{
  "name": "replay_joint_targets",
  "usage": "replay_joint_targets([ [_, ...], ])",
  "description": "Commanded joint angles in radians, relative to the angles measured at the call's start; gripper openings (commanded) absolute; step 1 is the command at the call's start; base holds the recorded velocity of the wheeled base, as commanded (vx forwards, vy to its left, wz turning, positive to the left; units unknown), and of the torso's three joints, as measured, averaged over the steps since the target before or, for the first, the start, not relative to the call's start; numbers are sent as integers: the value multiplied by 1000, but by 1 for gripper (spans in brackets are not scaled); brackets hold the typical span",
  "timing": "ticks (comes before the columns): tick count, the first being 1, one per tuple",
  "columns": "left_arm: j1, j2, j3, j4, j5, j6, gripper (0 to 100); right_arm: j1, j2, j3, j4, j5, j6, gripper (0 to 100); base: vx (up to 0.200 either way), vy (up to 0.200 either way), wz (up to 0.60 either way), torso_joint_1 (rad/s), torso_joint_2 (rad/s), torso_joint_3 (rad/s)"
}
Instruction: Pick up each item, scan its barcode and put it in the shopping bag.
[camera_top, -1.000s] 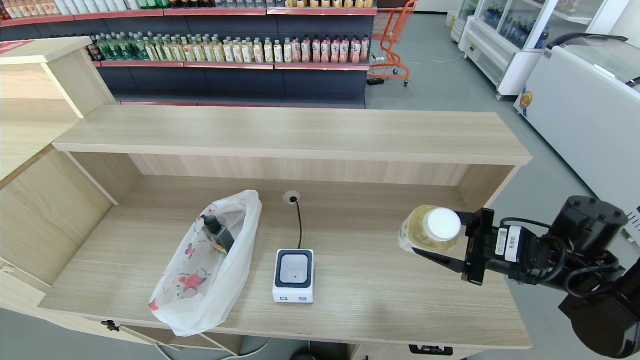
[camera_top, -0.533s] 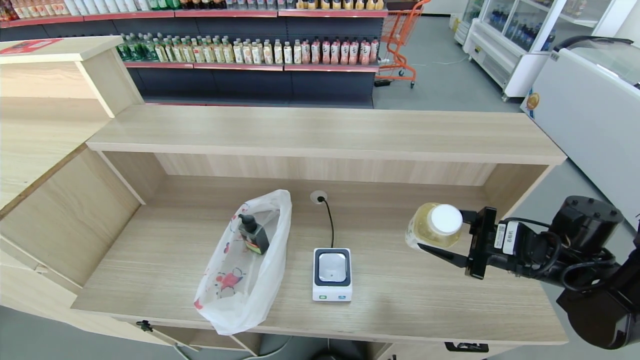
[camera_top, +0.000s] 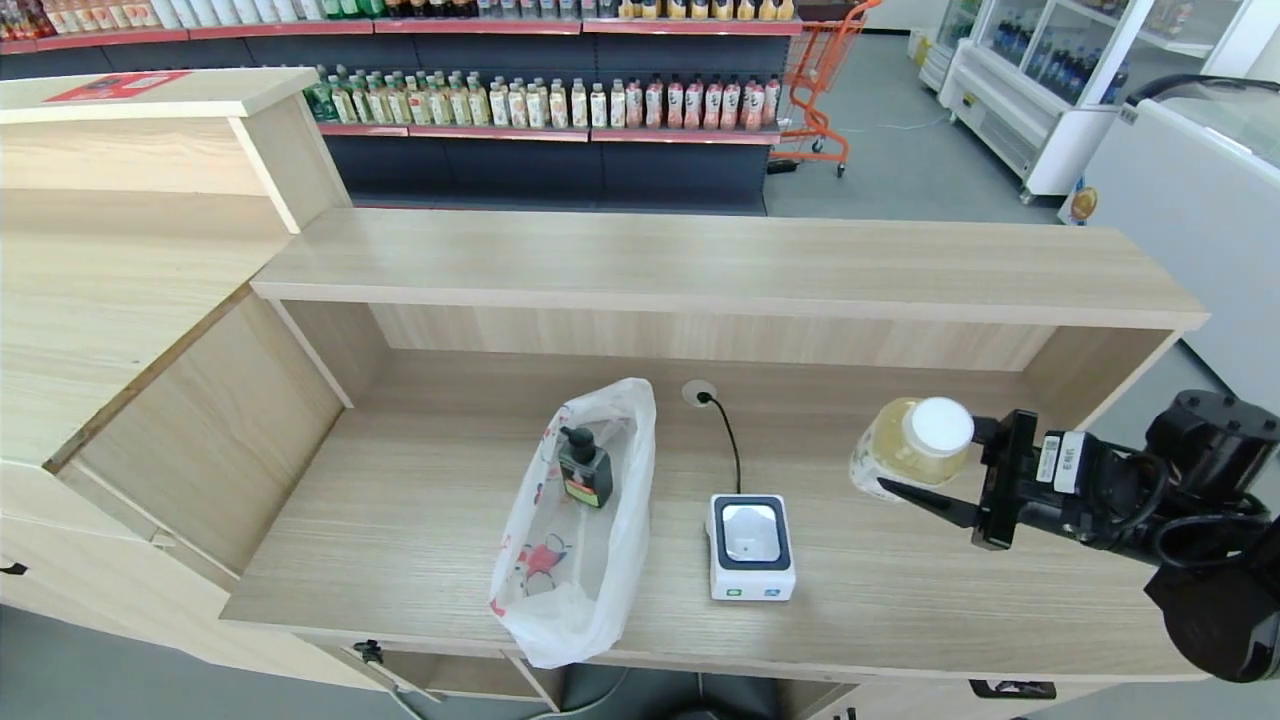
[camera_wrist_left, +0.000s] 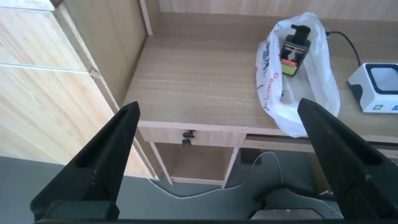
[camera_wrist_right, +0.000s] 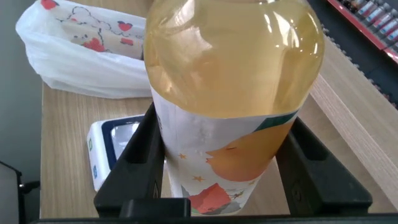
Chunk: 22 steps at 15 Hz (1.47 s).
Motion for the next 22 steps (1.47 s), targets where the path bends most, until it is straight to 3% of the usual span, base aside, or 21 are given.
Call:
replay_joint_targets([
  [1, 0, 0, 0, 0, 0, 0, 100, -106, 39, -21, 0, 73, 18, 0, 0, 200, 0, -2, -2, -2],
  [6, 0, 0, 0, 0, 0, -4, 100, -86, 132, -112, 0, 99, 82, 0, 0, 40, 0, 0, 0, 1],
  [10, 0, 0, 0, 0, 0, -4, 100, -80, 203, -89, 0, 194, -8, 0, 0, 0, 0, 0, 0, 0],
  [14, 0, 0, 0, 0, 0, -4, 100, -35, 287, -121, 0, 197, -51, 0, 0, 0, 0, 0, 0, 0],
  [17, 1, 0, 0, 0, 0, -4, 100, -11, 375, -233, 0, 265, -120, 0, 0, 0, 0, 0, 0, 0],
  [22, 0, 0, 0, 0, 0, -4, 100, 26, 490, -406, 0, 269, -120, 0, 0, 0, 0, 0, 0, 0],
])
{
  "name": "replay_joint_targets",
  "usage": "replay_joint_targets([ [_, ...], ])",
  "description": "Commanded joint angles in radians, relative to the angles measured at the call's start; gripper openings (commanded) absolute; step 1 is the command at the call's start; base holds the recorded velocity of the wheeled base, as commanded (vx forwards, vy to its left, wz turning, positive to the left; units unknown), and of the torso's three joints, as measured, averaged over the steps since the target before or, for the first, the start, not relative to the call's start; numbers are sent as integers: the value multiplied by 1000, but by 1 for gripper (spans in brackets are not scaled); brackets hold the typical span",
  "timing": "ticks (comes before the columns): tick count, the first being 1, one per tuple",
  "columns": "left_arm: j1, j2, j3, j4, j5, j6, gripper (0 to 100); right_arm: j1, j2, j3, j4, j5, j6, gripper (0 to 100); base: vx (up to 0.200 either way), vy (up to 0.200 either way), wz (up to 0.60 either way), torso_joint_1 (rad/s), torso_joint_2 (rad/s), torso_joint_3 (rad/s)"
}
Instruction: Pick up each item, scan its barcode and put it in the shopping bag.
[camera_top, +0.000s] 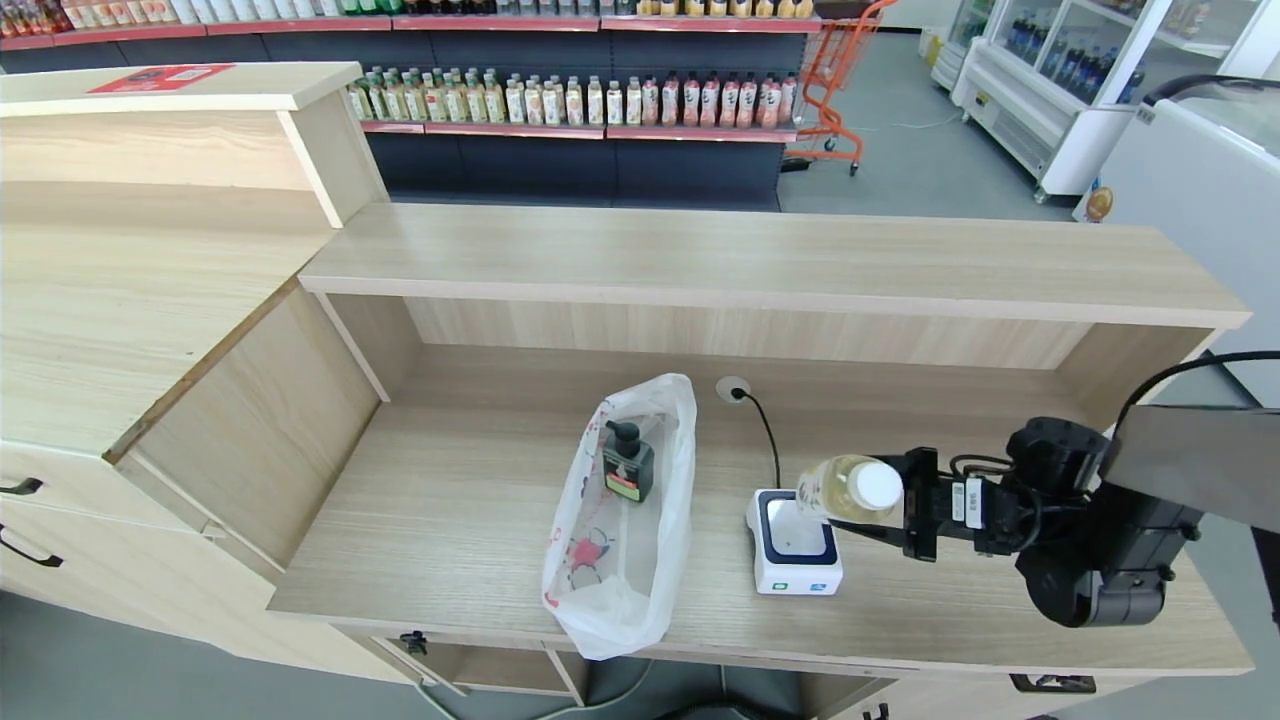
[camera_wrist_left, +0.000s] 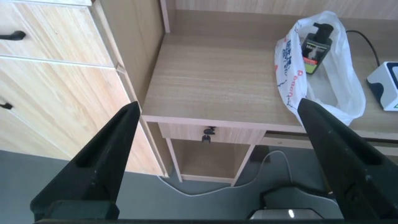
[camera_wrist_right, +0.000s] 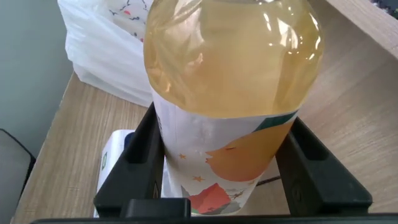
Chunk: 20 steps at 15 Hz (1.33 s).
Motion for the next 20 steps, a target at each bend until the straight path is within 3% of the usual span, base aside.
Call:
replay_joint_targets([
  [1, 0, 0, 0, 0, 0, 0, 100, 28, 80, -88, -1, 1, 1, 0, 0, 0, 0, 0, 0, 0],
  [8, 0, 0, 0, 0, 0, 0, 100, 87, 151, -200, -1, -1, 2, 0, 0, 0, 0, 0, 0, 0],
  [16, 0, 0, 0, 0, 0, 0, 100, 83, 106, -188, -1, -7, 9, 0, 0, 0, 0, 0, 0, 0],
  [20, 0, 0, 0, 0, 0, 0, 100, -23, -185, -29, 8, -21, 338, 0, 0, 0, 0, 0, 0, 0],
])
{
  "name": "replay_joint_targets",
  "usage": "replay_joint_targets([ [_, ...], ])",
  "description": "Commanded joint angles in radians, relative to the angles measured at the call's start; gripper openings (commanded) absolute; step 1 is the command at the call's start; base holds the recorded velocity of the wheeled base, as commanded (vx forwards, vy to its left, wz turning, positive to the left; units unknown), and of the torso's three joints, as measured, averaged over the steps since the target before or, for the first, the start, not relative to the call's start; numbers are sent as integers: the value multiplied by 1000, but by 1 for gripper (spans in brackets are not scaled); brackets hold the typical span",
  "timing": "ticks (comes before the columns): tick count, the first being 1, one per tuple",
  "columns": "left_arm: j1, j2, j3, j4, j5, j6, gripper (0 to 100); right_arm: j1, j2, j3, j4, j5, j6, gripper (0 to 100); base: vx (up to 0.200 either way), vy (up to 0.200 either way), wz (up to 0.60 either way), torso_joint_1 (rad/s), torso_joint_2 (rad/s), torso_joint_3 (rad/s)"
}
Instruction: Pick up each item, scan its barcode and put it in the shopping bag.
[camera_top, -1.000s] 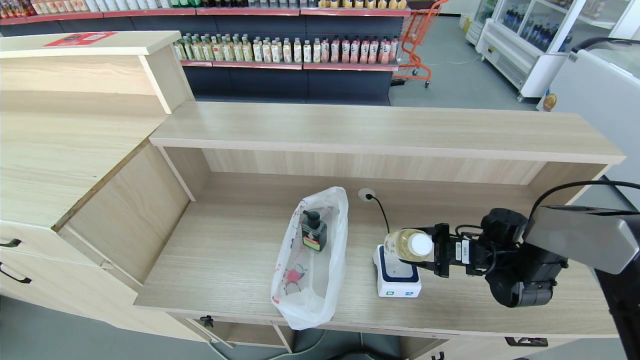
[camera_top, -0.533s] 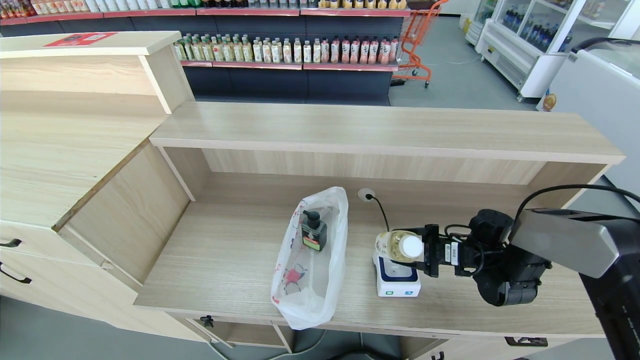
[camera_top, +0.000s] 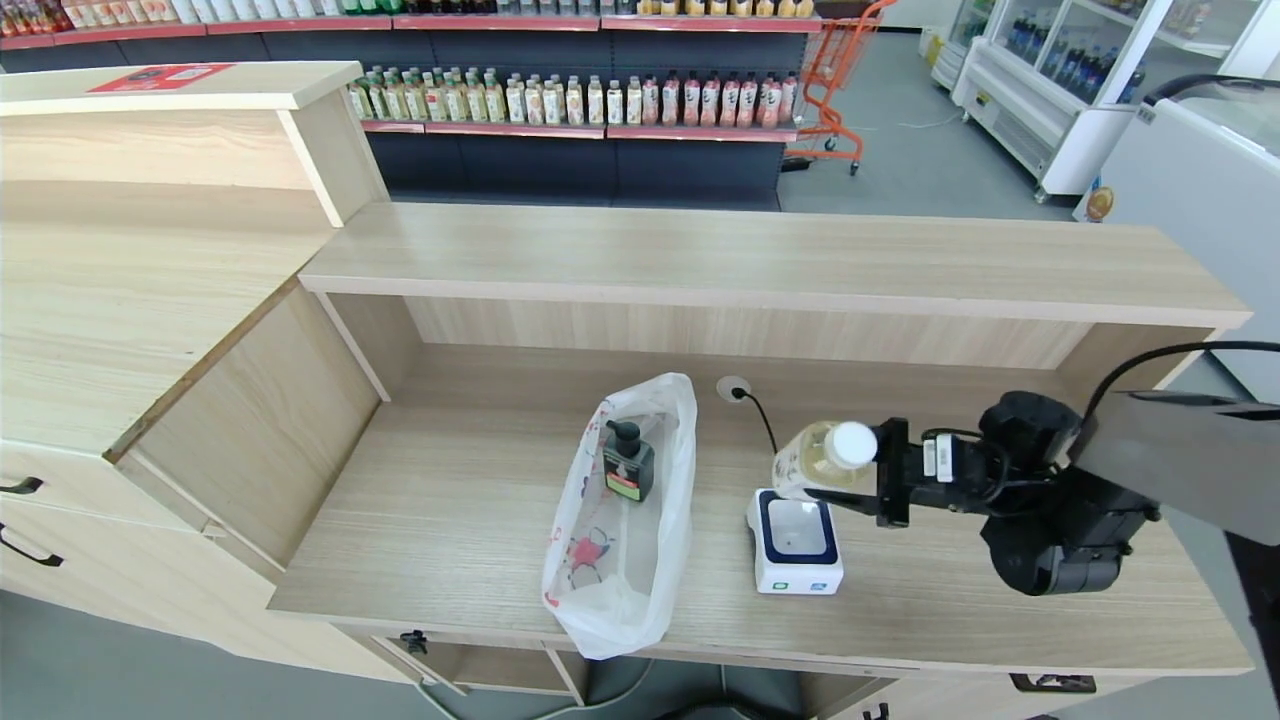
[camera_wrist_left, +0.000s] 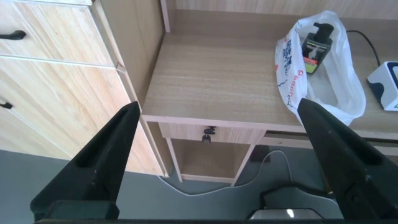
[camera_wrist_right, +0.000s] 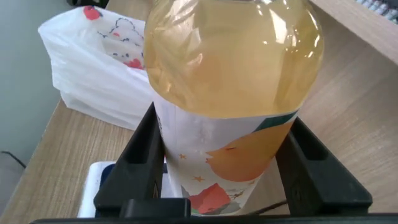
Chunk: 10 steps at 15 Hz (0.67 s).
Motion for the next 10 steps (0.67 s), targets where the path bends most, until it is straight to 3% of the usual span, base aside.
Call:
replay_joint_targets([
  [1, 0, 0, 0, 0, 0, 0, 100, -77, -223, 134, 9, -15, 150, 0, 0, 0, 0, 0, 0, 0],
  [3, 0, 0, 0, 0, 0, 0, 100, -130, -395, 311, 61, -84, 355, 0, 0, 0, 0, 0, 0, 0],
  [5, 0, 0, 0, 0, 0, 0, 100, -129, -491, 390, 130, -156, 472, 0, 0, 0, 0, 0, 0, 0],
  [10, 0, 0, 0, 0, 0, 0, 100, -63, -542, 539, 171, -201, 478, 0, 0, 0, 0, 0, 0, 0],
])
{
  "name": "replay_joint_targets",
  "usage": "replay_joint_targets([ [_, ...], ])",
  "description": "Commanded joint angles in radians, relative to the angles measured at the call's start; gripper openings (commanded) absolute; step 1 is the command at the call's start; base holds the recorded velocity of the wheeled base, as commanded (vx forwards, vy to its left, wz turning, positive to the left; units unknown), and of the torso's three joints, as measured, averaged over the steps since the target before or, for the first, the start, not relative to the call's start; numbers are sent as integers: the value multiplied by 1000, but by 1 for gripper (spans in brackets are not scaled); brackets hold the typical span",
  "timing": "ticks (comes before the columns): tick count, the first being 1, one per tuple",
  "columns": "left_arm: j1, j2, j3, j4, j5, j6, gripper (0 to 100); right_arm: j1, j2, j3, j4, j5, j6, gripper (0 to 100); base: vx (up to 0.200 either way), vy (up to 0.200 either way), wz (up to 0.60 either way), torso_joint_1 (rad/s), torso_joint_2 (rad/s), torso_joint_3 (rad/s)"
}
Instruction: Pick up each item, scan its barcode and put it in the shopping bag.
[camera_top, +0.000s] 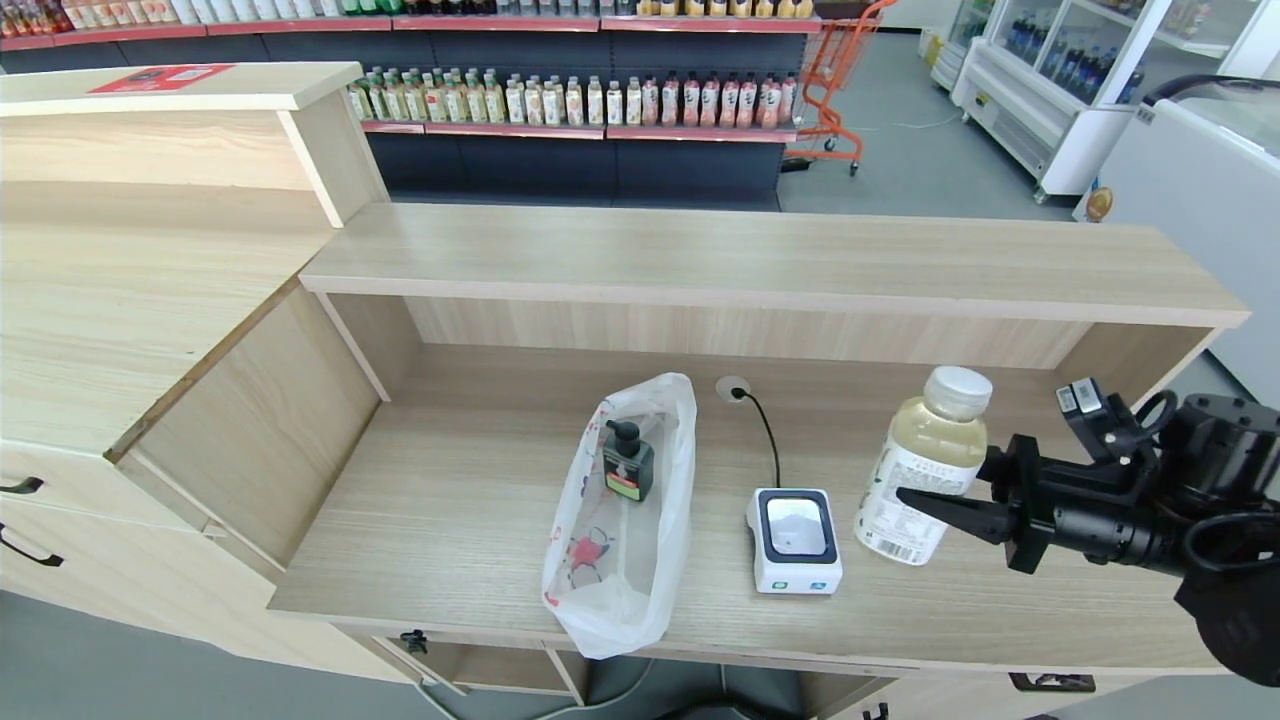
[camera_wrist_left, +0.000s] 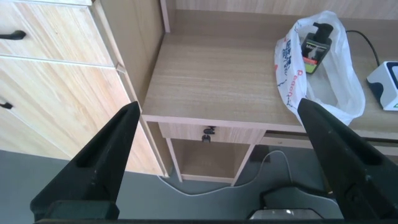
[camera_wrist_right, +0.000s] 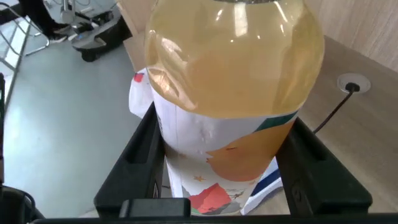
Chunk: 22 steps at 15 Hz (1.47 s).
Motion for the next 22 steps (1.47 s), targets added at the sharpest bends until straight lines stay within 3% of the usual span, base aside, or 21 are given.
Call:
replay_joint_targets([
  [1, 0, 0, 0, 0, 0, 0, 100, 16, -39, 20, 17, -7, -46, 0, 0, 0, 0, 0, 0, 0],
  [3, 0, 0, 0, 0, 0, 0, 100, 10, -42, 20, 58, -7, -215, 0, 0, 0, 0, 0, 0, 0],
  [5, 0, 0, 0, 0, 0, 0, 100, 7, -70, 34, 83, -3, -224, 0, 0, 0, 0, 0, 0, 0],
  [8, 0, 0, 0, 0, 0, 0, 100, 28, -120, 36, 100, -12, -91, 0, 0, 0, 0, 0, 0, 0],
  [11, 0, 0, 0, 0, 0, 0, 100, 76, -116, -23, 98, -105, 14, 0, 0, 0, 0, 0, 0, 0],
  [20, 0, 0, 0, 0, 0, 3, 100, 97, -111, -38, 109, -107, 67, 0, 0, 0, 0, 0, 0, 0],
  [22, 0, 0, 0, 0, 0, 1, 100, 97, -111, -38, 109, -107, 77, 0, 0, 200, 0, 5, 7, 2],
])
